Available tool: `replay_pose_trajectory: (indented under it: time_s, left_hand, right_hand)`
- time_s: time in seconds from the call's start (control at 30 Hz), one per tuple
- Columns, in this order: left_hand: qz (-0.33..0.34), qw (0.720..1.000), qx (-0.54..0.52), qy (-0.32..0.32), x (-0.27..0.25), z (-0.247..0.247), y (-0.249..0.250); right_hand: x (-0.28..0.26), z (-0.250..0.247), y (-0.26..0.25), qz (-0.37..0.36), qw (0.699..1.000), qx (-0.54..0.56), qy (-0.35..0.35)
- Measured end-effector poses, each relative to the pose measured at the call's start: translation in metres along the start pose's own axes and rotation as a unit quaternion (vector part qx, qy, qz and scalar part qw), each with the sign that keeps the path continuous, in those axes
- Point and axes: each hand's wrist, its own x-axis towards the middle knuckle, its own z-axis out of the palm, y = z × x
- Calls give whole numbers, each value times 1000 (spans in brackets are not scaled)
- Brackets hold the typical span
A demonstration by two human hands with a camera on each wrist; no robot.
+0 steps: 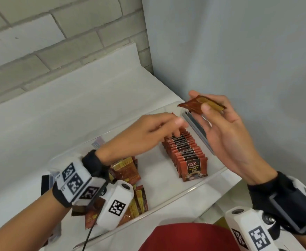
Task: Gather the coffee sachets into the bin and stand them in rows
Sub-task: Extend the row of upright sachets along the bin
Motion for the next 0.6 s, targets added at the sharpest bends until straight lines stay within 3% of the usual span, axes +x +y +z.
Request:
replay_pose_trajectory:
  time_s: [0.17, 0.33, 0.47, 0.6]
  left_hand:
    - [-58, 976, -211, 15, -7, -6, 12]
    - [-86, 961, -261, 26, -9, -3, 14]
    - [-89, 961, -259, 37, -12, -3, 15]
    - [-84, 973, -210, 40, -14, -2, 15]
  right_hand:
    - [-8, -5, -4, -12, 986, -141, -86]
    - [-11, -10, -12, -30, 950, -277, -143]
    - [-8, -6, -29, 10, 960, -270, -72]
    - [2, -7, -35, 18, 939, -339, -44]
